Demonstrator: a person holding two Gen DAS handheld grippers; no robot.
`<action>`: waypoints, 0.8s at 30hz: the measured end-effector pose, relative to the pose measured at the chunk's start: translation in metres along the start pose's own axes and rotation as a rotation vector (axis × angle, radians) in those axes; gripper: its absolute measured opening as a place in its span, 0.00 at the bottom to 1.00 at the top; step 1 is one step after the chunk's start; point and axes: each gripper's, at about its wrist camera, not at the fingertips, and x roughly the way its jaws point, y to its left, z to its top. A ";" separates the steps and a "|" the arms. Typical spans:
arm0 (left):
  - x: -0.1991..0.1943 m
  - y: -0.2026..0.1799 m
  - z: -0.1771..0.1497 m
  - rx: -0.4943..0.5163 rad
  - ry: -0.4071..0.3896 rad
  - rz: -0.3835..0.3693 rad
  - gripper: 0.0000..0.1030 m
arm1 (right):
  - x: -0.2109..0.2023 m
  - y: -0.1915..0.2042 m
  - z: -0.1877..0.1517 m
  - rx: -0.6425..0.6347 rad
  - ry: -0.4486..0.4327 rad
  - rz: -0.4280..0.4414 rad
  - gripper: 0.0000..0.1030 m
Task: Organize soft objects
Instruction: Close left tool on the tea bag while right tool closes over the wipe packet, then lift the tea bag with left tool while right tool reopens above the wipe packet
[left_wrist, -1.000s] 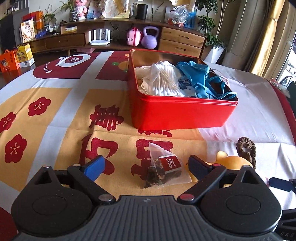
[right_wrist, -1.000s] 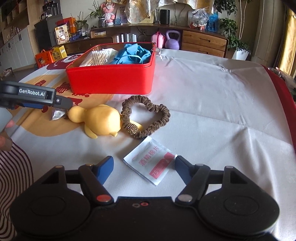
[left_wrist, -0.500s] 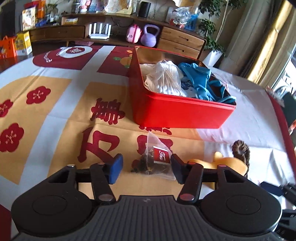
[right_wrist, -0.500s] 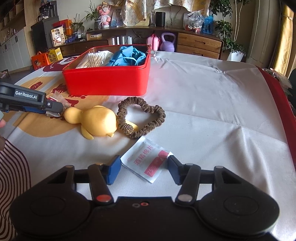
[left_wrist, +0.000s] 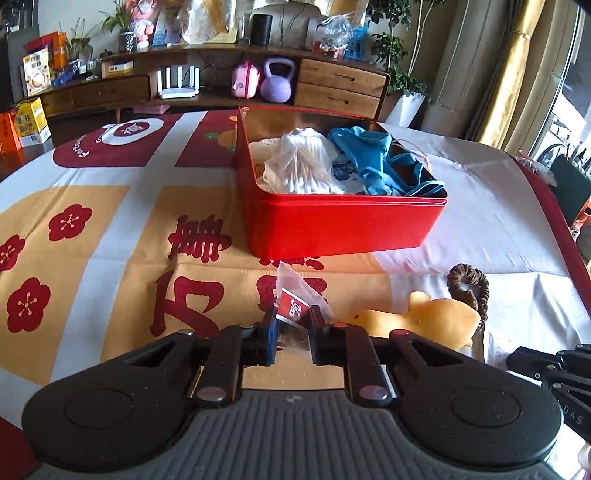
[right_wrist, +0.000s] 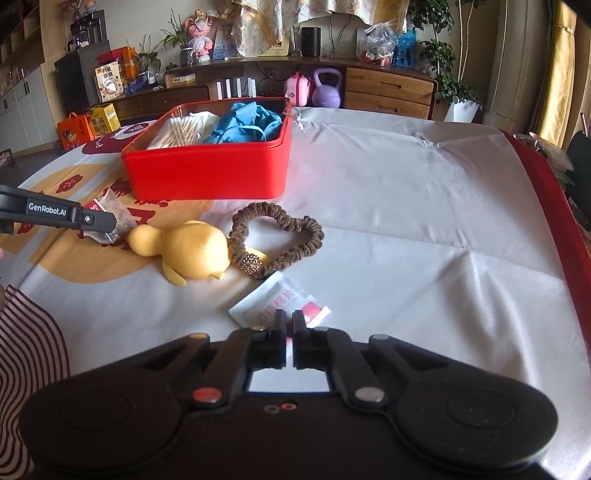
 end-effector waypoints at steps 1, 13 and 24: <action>-0.001 0.000 0.000 0.001 -0.003 0.000 0.16 | -0.001 0.000 0.000 -0.002 -0.001 -0.003 0.00; -0.013 -0.001 -0.004 0.021 -0.009 -0.016 0.15 | -0.003 -0.001 0.006 -0.116 0.009 0.067 0.48; -0.008 0.000 -0.009 0.040 0.014 -0.019 0.15 | 0.028 -0.015 0.024 -0.282 0.086 0.197 0.65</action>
